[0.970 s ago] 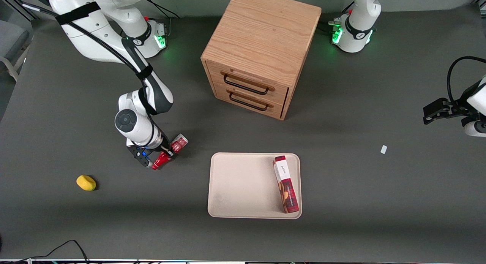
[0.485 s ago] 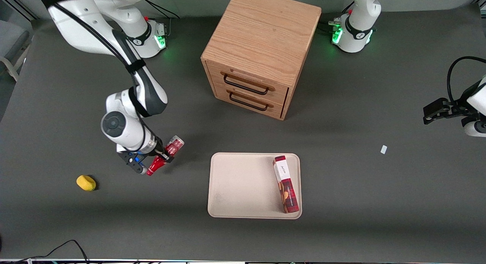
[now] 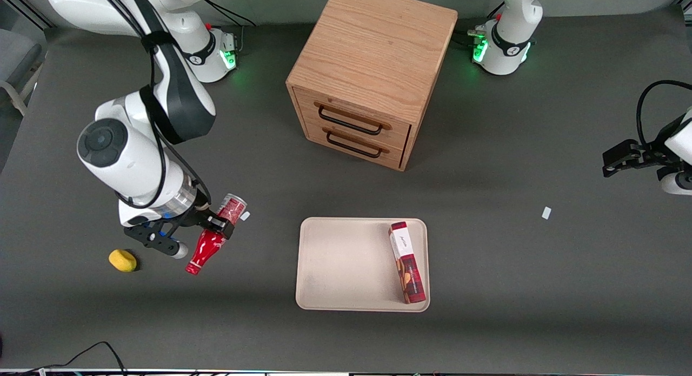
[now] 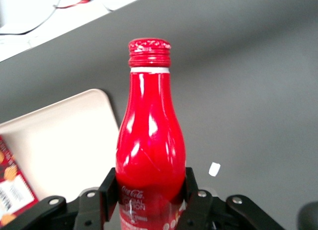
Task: Place coke bottle on tray
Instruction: 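Lift the bottle and carry it over the cream tray, then lower the bottle onto the tray beside the snack box and open the gripper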
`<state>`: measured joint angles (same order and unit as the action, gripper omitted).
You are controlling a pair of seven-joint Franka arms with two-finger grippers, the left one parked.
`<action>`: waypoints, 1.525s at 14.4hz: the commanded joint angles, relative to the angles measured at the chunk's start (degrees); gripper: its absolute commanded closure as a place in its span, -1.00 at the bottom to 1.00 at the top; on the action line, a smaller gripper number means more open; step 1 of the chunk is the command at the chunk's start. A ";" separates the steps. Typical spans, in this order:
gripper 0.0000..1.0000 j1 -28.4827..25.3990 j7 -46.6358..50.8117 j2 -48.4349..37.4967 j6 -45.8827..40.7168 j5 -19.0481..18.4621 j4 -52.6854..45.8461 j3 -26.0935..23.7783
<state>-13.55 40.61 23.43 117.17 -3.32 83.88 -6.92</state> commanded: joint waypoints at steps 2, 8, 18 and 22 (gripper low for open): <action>0.99 -1.82 -7.98 11.78 -0.81 -1.78 -16.51 -5.19; 0.92 -5.42 -20.02 25.85 10.96 -1.86 -24.46 -6.00; 0.37 -5.78 -17.84 37.20 14.66 1.39 -24.03 -5.91; 0.06 -5.78 -17.84 38.71 16.95 1.39 -23.94 -5.47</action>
<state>-18.83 22.27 60.99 133.84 -2.89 62.51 -12.71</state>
